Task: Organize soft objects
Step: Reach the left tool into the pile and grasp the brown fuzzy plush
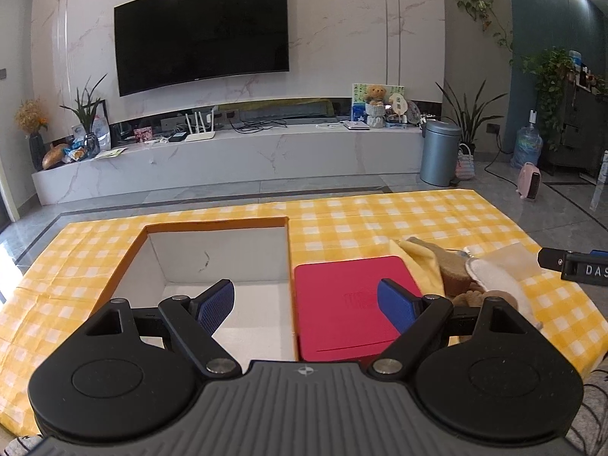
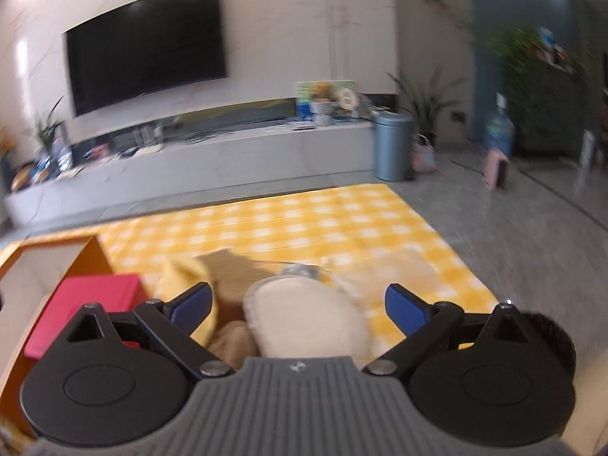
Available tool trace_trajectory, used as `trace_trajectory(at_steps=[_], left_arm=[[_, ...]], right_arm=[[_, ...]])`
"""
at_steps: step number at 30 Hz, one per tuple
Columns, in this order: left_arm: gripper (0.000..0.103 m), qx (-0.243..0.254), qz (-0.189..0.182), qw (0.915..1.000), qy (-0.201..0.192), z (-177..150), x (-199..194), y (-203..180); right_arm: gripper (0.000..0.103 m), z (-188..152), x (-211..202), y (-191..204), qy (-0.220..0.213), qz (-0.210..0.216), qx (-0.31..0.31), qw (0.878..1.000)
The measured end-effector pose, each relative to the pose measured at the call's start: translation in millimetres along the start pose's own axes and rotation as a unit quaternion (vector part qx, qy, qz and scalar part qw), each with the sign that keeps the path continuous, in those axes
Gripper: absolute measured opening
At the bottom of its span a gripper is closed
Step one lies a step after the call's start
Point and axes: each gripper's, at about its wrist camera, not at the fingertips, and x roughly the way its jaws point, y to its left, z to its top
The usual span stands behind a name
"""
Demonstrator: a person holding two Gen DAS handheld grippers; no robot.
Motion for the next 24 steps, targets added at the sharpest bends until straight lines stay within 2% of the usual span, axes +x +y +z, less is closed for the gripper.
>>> trace_trajectory(at_steps=[3, 8, 12, 16, 20, 24], left_arm=[[0.1, 0.013, -0.02, 0.9996, 0.011, 2.1, -0.5, -13.8], [0.1, 0.032, -0.078, 0.9954, 0.046, 0.4, 4.6, -49.8], [0.1, 0.083, -0.124, 0.9861, 0.073, -9.4, 16.0, -90.2], [0.1, 0.119, -0.163, 0.972, 0.12, -26.5, 36.7, -122.8], [0.1, 0.109, -0.136, 0.9706, 0.167, -41.9, 64.9, -143.7], [0.096, 0.11, -0.129, 0.9676, 0.187, -47.5, 82.2, -153.0]], right_arm=[[0.096, 2.2, 5.4, -16.6, 0.016, 0.003, 0.012, 1.0], [0.096, -1.9, 15.1, -39.6, 0.034, 0.006, 0.044, 0.998], [0.096, -10.6, 24.3, -51.1, 0.048, 0.01, 0.084, 0.995], [0.096, -14.5, 23.8, -62.4, 0.05, 0.012, 0.104, 0.993], [0.096, -16.9, 27.5, -69.8, 0.052, 0.007, 0.13, 0.99], [0.096, -17.7, 28.8, -70.9, 0.054, 0.014, 0.134, 0.989]])
